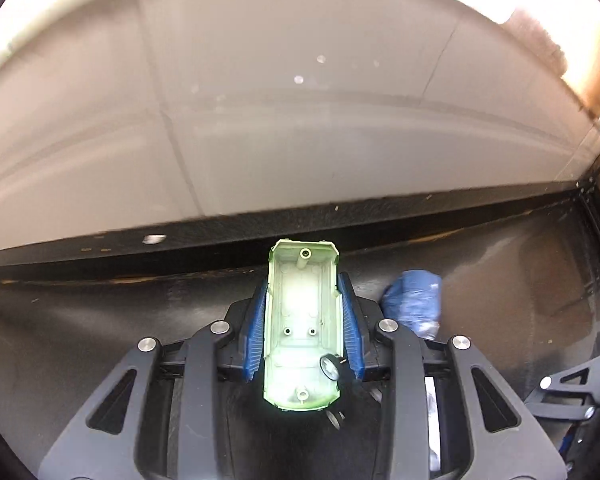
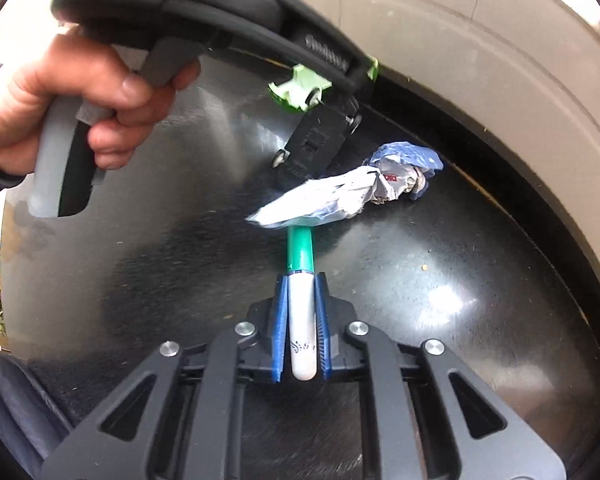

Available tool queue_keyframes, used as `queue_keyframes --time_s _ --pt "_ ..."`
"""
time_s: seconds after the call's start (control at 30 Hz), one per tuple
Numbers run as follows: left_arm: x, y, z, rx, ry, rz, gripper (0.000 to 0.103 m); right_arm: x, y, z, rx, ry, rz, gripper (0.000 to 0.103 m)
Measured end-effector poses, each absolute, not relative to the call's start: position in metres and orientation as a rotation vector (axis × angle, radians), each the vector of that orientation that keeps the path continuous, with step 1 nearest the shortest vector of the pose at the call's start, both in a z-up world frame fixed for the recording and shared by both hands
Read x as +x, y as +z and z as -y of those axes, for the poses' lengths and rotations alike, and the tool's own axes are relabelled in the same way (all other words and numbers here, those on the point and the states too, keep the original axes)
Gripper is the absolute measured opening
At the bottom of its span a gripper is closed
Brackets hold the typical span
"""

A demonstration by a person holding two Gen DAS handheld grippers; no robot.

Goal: Collect trash
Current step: 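Grasp the green toy car shell with the left tool while the right tool grasps the green marker, then release the green car shell onto the counter with the left tool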

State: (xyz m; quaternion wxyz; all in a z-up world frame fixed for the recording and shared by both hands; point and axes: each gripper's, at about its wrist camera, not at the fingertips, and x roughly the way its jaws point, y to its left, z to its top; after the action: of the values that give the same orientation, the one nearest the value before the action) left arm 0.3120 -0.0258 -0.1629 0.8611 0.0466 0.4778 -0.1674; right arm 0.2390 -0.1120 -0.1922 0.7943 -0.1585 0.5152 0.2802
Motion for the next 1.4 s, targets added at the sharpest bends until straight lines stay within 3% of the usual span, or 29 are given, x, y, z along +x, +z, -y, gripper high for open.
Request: queue_keyframes --time_s 0.23,0.5,0.7,1.0,1.03,1.07,1.13,1.4 --pt "0.238 -0.09 0.006 0.038 -0.283 -0.847 0.033 0.189 -0.152 0.118 -0.308 0.586 -1.043 0.014" --pt "0.186 -0.129 0.007 0.15 -0.239 -0.956 0.032 0.131 -0.133 0.13 -0.279 0.53 -1.022 0.014" --pt "0.155 -0.11 0.0 0.097 -0.248 -0.886 0.032 0.109 -0.127 0.149 -0.241 0.483 -1.022 0.014" --pt "0.133 -0.15 0.006 0.149 -0.263 -1.027 0.034 0.085 -0.138 0.166 -0.198 0.437 -1.07 0.014" --pt "0.131 -0.153 0.006 0.147 -0.258 -1.034 0.038 0.086 -0.138 0.166 -0.196 0.434 -1.072 0.014" --pt "0.13 -0.154 0.005 0.147 -0.255 -1.041 0.056 0.083 -0.137 0.168 -0.192 0.43 -1.073 0.014" --pt "0.124 -0.153 0.005 0.147 -0.247 -1.039 0.075 0.081 -0.137 0.17 -0.186 0.425 -1.072 0.014" --pt "0.098 -0.158 -0.008 0.214 -0.266 -1.036 0.075 0.076 -0.138 0.177 -0.191 0.412 -1.075 0.014"
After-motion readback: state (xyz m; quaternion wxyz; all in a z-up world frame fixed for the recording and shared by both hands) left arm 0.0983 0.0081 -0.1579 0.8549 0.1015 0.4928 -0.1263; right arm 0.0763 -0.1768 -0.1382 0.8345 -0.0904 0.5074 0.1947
